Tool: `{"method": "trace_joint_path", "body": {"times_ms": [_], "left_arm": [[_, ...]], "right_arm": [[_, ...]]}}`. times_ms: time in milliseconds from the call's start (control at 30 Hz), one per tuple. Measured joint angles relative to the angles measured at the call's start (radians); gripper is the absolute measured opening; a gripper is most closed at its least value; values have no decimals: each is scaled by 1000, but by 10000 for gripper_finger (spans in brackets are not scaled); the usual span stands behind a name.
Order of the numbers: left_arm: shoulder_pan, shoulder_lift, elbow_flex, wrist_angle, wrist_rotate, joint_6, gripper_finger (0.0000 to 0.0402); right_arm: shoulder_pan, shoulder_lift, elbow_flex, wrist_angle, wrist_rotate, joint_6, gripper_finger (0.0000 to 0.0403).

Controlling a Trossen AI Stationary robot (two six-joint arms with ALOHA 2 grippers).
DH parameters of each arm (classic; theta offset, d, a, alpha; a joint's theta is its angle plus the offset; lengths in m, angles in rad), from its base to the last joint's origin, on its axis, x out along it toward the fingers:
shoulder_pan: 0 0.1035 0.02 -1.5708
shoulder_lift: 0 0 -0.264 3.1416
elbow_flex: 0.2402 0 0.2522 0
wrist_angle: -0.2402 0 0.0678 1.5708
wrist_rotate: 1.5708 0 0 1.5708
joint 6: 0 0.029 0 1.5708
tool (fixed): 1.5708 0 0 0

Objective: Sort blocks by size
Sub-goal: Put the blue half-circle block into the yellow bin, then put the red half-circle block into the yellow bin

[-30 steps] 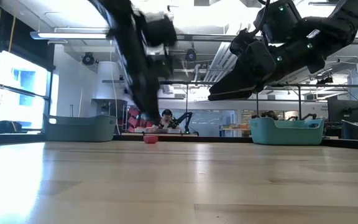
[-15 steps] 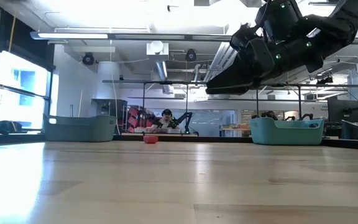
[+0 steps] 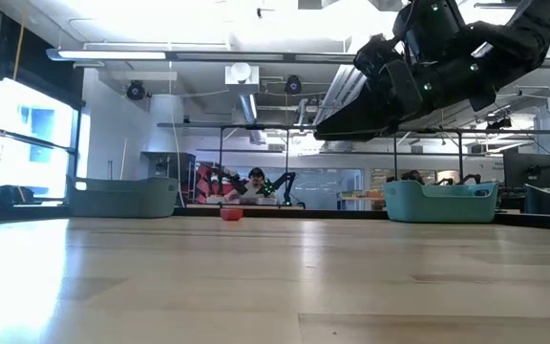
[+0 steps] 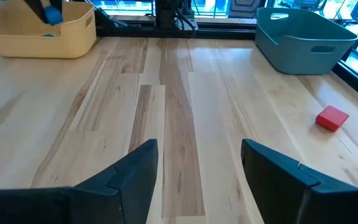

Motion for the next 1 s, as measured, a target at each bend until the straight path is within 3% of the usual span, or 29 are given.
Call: {"method": "trace_joint_path", "body": {"times_ms": [233,400,500,733,800,1000], "left_arm": [[52,0,-35,-2,155,63,247],[125,-40,-21,-3,158,193,278],[183,-88,16,0,-45,283,275],[388,-160,57,-26,-742,674,266],[504,-159,56,-43,-820,778,266],[875,-102,56,88,-847,1186,266]], "right_arm": [[0,0,0,-1,0,5,227],[0,0,0,-4,0,19,227],[0,0,0,-4,0,19,227],[0,0,0,2,0,58,227],[0,0,0,-2,0,83,227],[0,0,0,-5,0,125,227]]}}
